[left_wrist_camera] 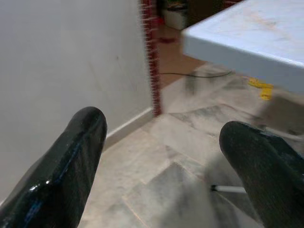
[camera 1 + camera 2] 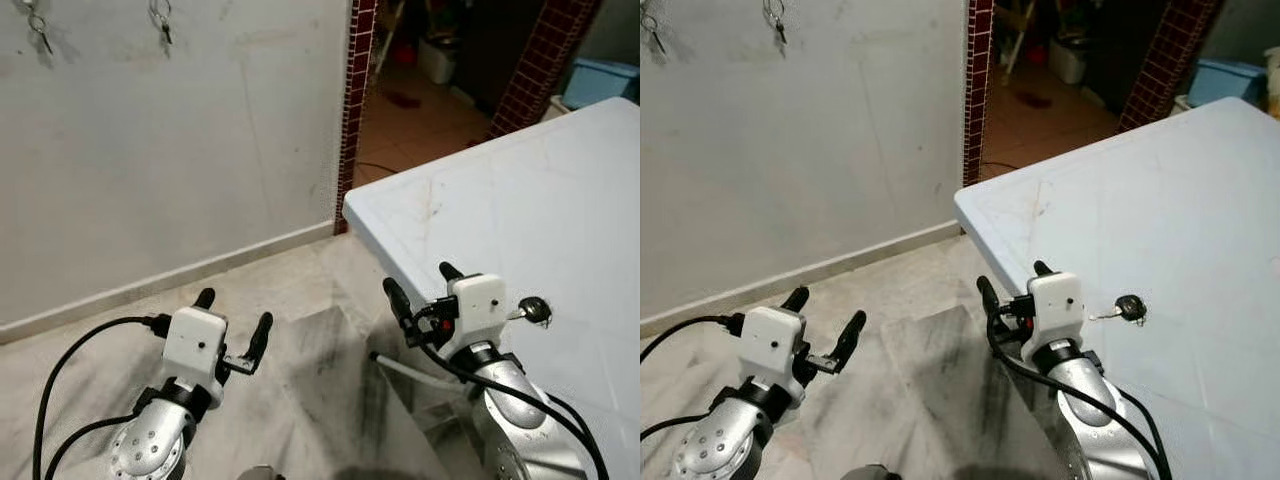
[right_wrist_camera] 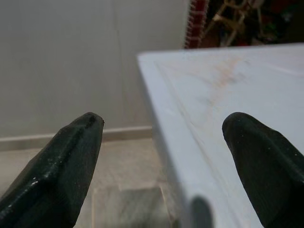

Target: Hang keys on a hook

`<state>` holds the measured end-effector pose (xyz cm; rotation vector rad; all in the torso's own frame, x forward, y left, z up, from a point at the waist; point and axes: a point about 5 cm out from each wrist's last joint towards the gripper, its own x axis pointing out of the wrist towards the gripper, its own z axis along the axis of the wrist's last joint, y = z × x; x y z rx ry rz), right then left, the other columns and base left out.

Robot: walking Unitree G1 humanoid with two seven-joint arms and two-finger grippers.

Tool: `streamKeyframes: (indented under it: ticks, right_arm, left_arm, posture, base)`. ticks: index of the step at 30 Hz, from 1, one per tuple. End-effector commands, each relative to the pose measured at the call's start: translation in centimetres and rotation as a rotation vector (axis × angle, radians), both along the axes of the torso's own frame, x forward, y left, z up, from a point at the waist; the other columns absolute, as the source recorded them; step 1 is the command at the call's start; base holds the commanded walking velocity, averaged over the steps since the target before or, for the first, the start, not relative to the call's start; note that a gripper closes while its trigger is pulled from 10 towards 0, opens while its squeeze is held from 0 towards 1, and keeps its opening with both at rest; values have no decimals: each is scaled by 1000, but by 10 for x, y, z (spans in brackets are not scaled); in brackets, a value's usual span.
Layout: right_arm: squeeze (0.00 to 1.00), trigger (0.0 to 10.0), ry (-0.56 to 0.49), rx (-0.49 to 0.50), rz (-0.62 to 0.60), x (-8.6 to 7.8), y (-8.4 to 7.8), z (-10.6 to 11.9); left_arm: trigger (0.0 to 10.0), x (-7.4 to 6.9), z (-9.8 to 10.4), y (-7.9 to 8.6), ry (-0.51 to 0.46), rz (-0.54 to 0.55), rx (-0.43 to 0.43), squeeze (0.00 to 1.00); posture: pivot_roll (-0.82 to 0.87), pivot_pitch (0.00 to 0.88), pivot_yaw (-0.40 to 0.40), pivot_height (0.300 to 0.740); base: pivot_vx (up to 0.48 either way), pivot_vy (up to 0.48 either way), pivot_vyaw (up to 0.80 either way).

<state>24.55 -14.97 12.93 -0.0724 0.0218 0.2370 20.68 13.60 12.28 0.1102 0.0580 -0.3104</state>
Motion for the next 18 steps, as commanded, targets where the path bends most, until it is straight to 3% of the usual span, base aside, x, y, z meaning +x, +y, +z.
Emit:
streamKeyframes:
  ticks: [1,11,18]
  right_arm:
    - [0,10000,5,-9,-17,-1,-3,0]
    - [0,10000,7,-14,-28,-2,-7,0]
    - [0,10000,4,-25,-52,-2,-11,-1]
  left_arm:
    - [10000,-2,2,2,-8,5,10,0]
    - [10000,-4,2,0,-6,-6,5,0]
    - [10000,-5,1,0,-3,-8,5,0]
  posture:
    - [45,149,26,740]
    - [42,150,27,740]
    - [42,146,26,740]
  base:
    - [0,0,0]
    - [0,0,0]
    - [0,-400,0]
